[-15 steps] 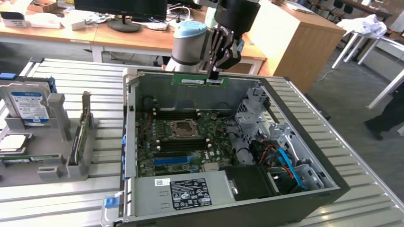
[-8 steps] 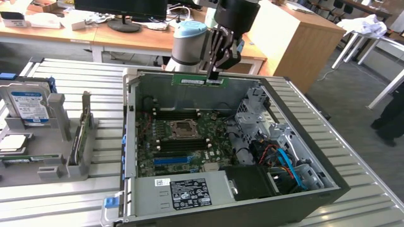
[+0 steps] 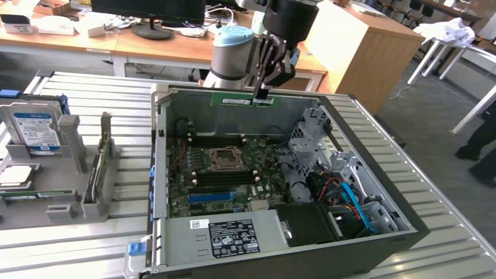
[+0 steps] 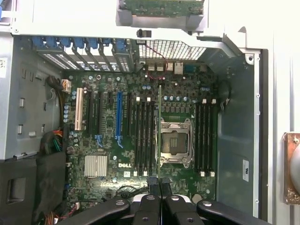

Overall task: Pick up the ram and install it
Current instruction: 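Pick up the ram and move it above insertion slot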

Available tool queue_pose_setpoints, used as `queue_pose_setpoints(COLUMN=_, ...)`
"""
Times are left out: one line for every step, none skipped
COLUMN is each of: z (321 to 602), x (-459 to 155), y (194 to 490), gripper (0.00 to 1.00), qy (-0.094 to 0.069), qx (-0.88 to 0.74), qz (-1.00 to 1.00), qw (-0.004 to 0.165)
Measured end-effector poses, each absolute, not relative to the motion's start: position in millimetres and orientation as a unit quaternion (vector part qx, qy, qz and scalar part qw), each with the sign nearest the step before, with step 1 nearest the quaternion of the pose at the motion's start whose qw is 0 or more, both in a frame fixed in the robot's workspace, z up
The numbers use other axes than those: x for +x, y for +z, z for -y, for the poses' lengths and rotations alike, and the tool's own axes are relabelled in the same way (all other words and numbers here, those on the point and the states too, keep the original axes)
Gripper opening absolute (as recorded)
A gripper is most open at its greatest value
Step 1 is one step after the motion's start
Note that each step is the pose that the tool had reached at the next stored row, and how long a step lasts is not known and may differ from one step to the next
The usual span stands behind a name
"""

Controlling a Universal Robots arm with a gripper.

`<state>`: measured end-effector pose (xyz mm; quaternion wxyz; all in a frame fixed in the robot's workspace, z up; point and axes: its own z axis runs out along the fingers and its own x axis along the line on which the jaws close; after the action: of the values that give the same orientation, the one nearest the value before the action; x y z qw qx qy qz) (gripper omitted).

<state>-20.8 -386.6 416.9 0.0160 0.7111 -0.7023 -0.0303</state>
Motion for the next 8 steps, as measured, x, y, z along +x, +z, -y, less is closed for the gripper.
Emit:
queue_pose_setpoints(z=386.6, x=-20.8, y=416.5, gripper=0.12, qy=-0.03, qx=0.711, qz=0.702, qw=0.016)
queue_pose_setpoints(z=386.6, x=-20.8, y=416.1, gripper=0.12, qy=-0.03, qx=0.711, qz=0.702, qw=0.016)
queue_pose_setpoints(z=386.6, x=-20.8, y=415.7, gripper=0.12, qy=-0.03, qx=0.711, qz=0.702, qw=0.016)
queue_pose_setpoints(z=386.6, x=-20.8, y=415.2, gripper=0.12, qy=-0.03, qx=0.711, qz=0.702, qw=0.016)
queue_pose_setpoints(z=386.6, x=-20.8, y=414.7, gripper=0.12, qy=-0.03, qx=0.711, qz=0.702, qw=0.016)
queue_pose_setpoints(z=386.6, x=-20.8, y=414.3, gripper=0.12, qy=-0.03, qx=0.711, qz=0.702, qw=0.016)
queue_pose_setpoints(z=386.6, x=-20.8, y=413.9, gripper=0.12, qy=-0.03, qx=0.711, qz=0.702, qw=0.016)
queue_pose_setpoints(z=386.6, x=-20.8, y=413.5, gripper=0.12, qy=-0.03, qx=0.711, qz=0.702, qw=0.016)
